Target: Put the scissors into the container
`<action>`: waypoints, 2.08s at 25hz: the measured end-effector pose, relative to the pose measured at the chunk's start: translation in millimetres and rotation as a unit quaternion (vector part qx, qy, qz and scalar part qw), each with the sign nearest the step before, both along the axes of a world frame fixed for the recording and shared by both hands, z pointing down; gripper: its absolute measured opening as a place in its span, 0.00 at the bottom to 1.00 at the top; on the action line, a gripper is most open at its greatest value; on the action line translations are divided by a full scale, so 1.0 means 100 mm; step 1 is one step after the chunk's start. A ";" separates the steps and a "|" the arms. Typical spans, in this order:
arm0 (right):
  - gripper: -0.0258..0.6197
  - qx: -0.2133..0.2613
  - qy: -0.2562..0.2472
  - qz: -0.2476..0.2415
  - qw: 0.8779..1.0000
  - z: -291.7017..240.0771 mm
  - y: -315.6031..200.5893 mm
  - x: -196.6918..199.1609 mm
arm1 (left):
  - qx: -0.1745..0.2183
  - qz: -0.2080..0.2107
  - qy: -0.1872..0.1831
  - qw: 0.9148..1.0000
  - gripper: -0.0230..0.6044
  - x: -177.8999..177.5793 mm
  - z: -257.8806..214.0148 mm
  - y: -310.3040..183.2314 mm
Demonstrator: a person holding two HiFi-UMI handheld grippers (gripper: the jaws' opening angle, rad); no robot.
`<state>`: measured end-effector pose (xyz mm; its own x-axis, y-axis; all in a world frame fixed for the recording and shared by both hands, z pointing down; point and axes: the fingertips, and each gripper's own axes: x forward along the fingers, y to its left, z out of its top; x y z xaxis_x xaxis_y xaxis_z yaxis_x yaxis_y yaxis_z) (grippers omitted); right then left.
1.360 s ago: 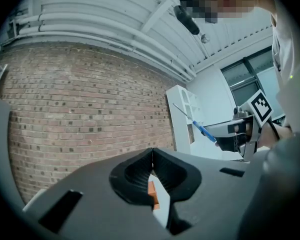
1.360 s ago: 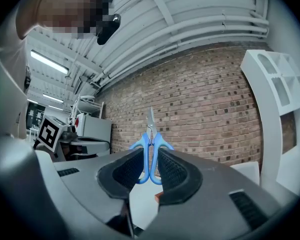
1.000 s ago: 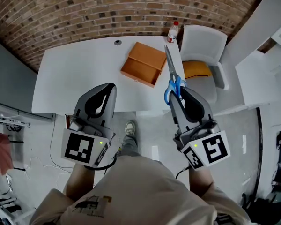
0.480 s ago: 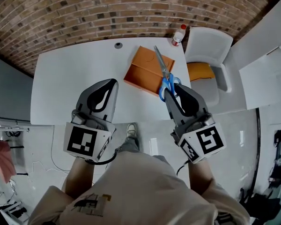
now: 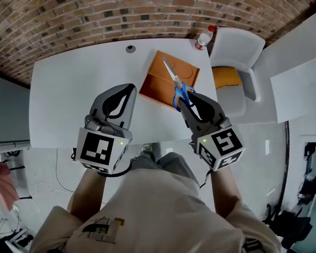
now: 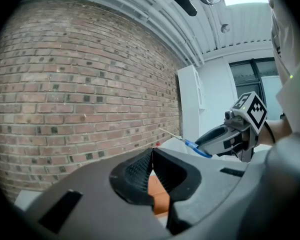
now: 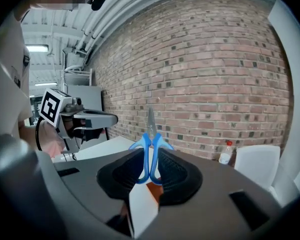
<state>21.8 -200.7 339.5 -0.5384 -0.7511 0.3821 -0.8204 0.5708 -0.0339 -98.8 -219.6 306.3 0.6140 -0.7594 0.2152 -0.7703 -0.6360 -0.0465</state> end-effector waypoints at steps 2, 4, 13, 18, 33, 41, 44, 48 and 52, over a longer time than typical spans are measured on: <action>0.17 -0.020 0.008 -0.004 1.000 0.18 -0.09 0.00 | -0.013 -0.004 0.003 1.000 0.05 0.01 0.10 -0.08; 0.17 -0.038 0.018 -0.007 0.999 0.37 -0.19 0.01 | -0.022 -0.007 0.004 1.000 0.05 0.02 0.20 -0.18; 0.18 -0.120 0.058 -0.034 0.991 1.28 -0.52 0.09 | -0.077 -0.016 -0.016 0.997 0.05 0.14 0.78 -0.47; 0.17 -0.159 0.088 -0.054 0.982 1.74 -0.60 0.13 | -0.103 -0.021 -0.026 0.994 0.05 0.23 1.09 -0.58; 0.18 -0.270 0.128 -0.068 0.952 2.92 -0.74 0.24 | -0.186 -0.027 -0.052 0.981 0.05 0.40 2.06 -0.64; 0.18 -0.302 0.180 -0.055 0.935 3.29 -0.88 0.29 | -0.212 -0.015 -0.053 0.976 0.05 0.55 2.39 -0.66; 0.18 -0.309 0.196 -0.055 0.929 3.38 -0.93 0.28 | -0.217 -0.019 -0.053 0.975 0.05 0.52 2.45 -0.71; 0.18 -0.322 0.223 -0.061 0.918 3.50 -0.96 0.27 | -0.221 -0.018 -0.055 0.973 0.05 0.50 2.50 -0.75; 0.18 -0.322 0.247 -0.065 0.912 3.59 -0.99 0.27 | -0.226 -0.018 -0.054 0.972 0.05 0.49 2.53 -0.77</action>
<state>48.3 -299.7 698.4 -0.2490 -0.2272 0.9415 -0.7534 0.6563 -0.0409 -50.0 -296.3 559.4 0.5439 -0.5925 0.5942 -0.7984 -0.5834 0.1491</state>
